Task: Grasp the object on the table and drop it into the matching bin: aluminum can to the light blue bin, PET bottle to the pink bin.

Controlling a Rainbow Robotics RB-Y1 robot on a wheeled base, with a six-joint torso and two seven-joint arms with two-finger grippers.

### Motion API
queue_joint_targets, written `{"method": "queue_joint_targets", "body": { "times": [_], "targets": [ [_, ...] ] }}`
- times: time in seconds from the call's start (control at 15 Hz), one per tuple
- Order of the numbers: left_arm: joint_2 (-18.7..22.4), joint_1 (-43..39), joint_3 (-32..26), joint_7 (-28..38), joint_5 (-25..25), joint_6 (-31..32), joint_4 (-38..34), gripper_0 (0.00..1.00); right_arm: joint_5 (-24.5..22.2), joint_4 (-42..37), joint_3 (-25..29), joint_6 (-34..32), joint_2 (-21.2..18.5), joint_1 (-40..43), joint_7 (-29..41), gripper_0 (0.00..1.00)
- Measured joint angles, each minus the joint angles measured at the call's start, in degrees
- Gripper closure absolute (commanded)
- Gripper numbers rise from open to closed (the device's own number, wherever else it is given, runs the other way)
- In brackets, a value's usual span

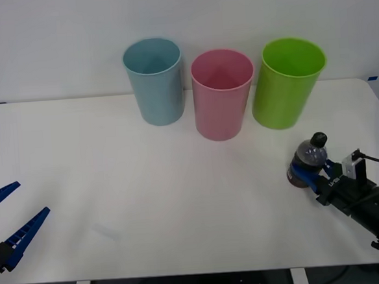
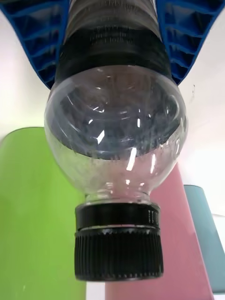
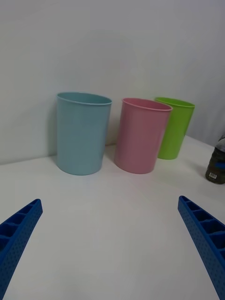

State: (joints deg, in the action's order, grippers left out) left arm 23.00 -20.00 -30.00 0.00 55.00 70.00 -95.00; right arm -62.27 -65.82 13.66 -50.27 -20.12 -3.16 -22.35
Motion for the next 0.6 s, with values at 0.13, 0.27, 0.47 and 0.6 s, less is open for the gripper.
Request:
{"method": "queue_joint_targets", "body": {
  "times": [0.13, 0.27, 0.47, 0.6],
  "targets": [
    [0.0, 0.0, 0.0, 0.0, 0.0, 0.0, 0.0, 0.00, 0.4, 0.0, 0.0, -0.3, 0.0, 0.0, 0.1, 1.00],
    [0.0, 0.0, 0.0, 0.0, 0.0, 0.0, 0.0, 0.00, 0.7, -0.4, 0.1, -0.4, 0.0, 0.0, 0.4, 1.00],
    [0.0, 0.0, 0.0, 0.0, 0.0, 0.0, 0.0, 0.00, 0.7, -2.0, 0.5, -0.5, 0.0, 0.1, 1.5, 1.00],
    [0.0, 0.0, 0.0, 0.0, 0.0, 0.0, 0.0, 0.00, 0.7, -3.7, 0.6, -0.6, -0.2, 0.5, 3.7, 1.00]
  ]
}}
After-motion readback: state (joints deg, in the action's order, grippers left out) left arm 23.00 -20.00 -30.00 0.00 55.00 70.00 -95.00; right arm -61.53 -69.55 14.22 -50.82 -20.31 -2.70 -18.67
